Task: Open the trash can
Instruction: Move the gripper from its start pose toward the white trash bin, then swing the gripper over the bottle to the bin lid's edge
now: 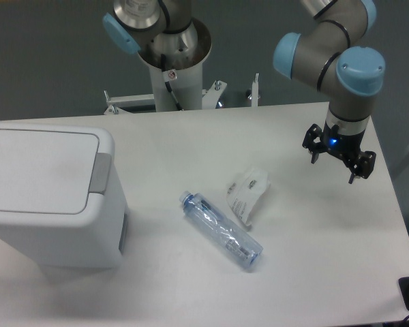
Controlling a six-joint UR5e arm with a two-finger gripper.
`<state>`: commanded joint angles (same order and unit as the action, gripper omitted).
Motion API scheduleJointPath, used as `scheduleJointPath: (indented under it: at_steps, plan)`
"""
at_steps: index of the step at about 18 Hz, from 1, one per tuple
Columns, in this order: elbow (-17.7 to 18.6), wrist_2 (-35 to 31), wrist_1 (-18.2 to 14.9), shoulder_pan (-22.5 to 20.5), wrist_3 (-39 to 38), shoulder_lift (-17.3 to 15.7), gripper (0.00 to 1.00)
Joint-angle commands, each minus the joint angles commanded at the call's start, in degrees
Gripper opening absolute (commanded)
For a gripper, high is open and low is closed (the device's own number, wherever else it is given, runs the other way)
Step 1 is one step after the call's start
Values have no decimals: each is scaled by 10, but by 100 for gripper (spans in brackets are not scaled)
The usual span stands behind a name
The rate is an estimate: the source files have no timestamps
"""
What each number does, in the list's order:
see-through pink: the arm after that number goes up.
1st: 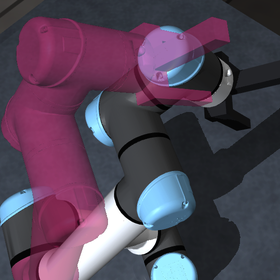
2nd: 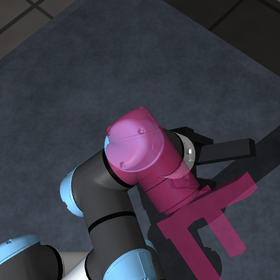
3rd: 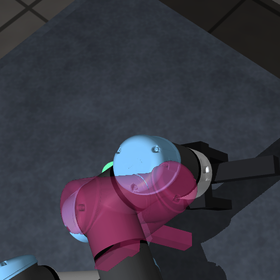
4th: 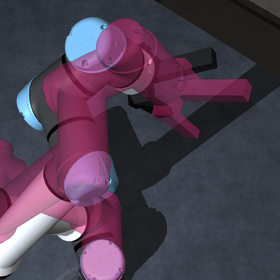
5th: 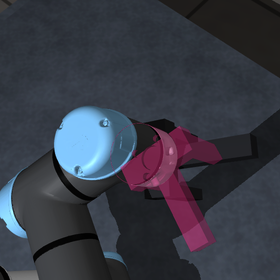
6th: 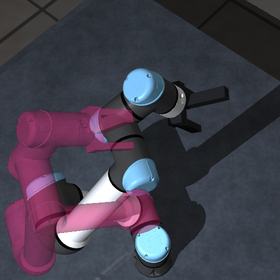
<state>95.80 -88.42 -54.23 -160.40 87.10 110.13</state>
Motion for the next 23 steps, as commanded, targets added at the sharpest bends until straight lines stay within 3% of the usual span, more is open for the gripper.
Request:
scheduleJointPath:
  at_steps: [12, 17, 23]
  plan:
    - [14, 18, -2, 12, -8, -9, 100]
    - [25, 67, -1, 15, -84, -20, 100]
    - [30, 67, 0, 76, -220, -25, 100]
